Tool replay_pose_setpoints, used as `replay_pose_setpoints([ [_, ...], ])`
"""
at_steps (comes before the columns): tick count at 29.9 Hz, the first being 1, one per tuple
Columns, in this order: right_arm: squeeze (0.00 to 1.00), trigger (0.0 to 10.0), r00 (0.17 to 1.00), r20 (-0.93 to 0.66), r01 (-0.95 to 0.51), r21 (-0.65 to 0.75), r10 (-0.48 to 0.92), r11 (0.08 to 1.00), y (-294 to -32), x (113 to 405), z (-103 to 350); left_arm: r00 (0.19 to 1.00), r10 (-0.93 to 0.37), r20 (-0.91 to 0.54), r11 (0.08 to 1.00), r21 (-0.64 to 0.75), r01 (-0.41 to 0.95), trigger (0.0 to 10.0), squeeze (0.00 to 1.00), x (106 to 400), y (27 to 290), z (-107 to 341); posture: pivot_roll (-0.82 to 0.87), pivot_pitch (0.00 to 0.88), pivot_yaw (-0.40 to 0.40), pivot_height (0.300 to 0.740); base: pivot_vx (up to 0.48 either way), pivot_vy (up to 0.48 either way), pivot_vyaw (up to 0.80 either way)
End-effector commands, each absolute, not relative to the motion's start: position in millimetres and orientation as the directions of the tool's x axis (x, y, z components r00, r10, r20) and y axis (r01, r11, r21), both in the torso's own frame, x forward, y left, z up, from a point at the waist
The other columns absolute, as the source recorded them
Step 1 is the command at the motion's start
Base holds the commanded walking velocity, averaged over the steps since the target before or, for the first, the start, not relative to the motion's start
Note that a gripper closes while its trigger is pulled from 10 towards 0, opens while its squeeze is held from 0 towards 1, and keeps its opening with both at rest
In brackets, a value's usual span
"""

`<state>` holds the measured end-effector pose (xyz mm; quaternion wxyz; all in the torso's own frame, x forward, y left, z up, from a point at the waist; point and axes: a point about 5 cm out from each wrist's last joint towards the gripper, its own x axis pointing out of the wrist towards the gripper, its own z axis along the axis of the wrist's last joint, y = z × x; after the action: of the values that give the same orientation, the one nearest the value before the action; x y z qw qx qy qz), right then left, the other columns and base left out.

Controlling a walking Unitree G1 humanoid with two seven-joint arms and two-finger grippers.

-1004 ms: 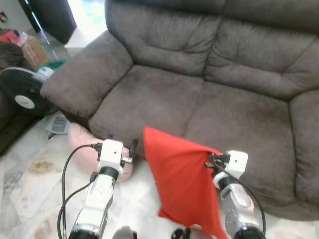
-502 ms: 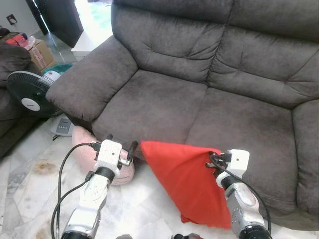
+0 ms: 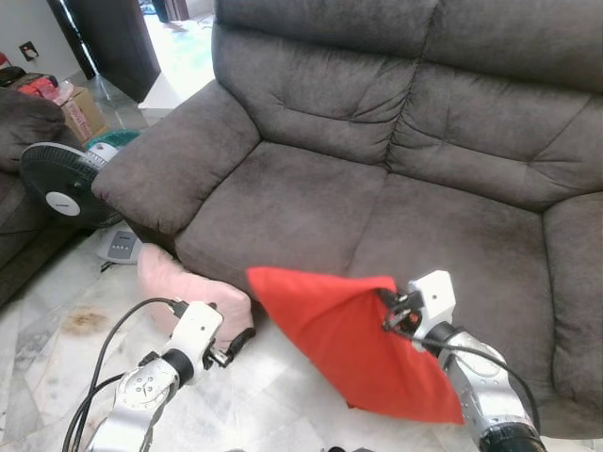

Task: Move the pillow to the sofa from floor

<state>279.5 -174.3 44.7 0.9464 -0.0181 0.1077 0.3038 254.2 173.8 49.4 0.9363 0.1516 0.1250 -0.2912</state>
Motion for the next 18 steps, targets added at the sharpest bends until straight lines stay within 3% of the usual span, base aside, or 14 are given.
replay_pose_setpoints([
  [1,0.00,10.0,0.736,-0.152,-0.671,-0.025,0.660,0.741,-166,282,66,0.736,-0.570,-0.364,0.729,0.190,0.658,10.0,0.00,248,172,49,0.16,0.028,-0.019,0.740,0.000,0.000,0.00],
  [7,0.00,10.0,0.668,-0.199,-0.736,-0.029,0.717,0.677,-165,274,67,0.589,-0.643,-0.489,0.587,0.179,0.789,10.0,0.00,237,177,44,0.16,0.043,-0.021,0.740,0.000,0.000,0.00],
  [12,0.00,10.0,0.641,-0.199,-0.760,-0.025,0.742,0.650,-162,273,71,0.524,-0.652,-0.548,0.533,0.160,0.831,10.0,0.00,230,179,38,0.16,0.053,-0.022,0.740,0.000,0.000,0.00],
  [13,0.00,10.0,0.624,-0.197,-0.774,-0.024,0.756,0.633,-160,272,74,0.464,-0.656,-0.595,0.491,0.131,0.861,10.0,0.00,223,180,32,0.16,0.055,-0.022,0.740,0.000,0.000,0.00],
  [15,0.00,10.0,0.618,-0.196,-0.779,-0.020,0.761,0.627,-159,271,75,0.440,-0.657,-0.612,0.476,0.115,0.872,10.0,0.00,220,180,30,0.16,0.055,-0.022,0.740,0.000,0.000,0.00],
  [18,0.00,10.0,0.591,-0.205,-0.799,-0.015,0.780,0.602,-158,270,78,0.306,-0.675,-0.671,0.399,0.017,0.917,10.0,0.00,205,182,21,0.16,0.067,-0.023,0.740,0.000,0.000,0.00],
])
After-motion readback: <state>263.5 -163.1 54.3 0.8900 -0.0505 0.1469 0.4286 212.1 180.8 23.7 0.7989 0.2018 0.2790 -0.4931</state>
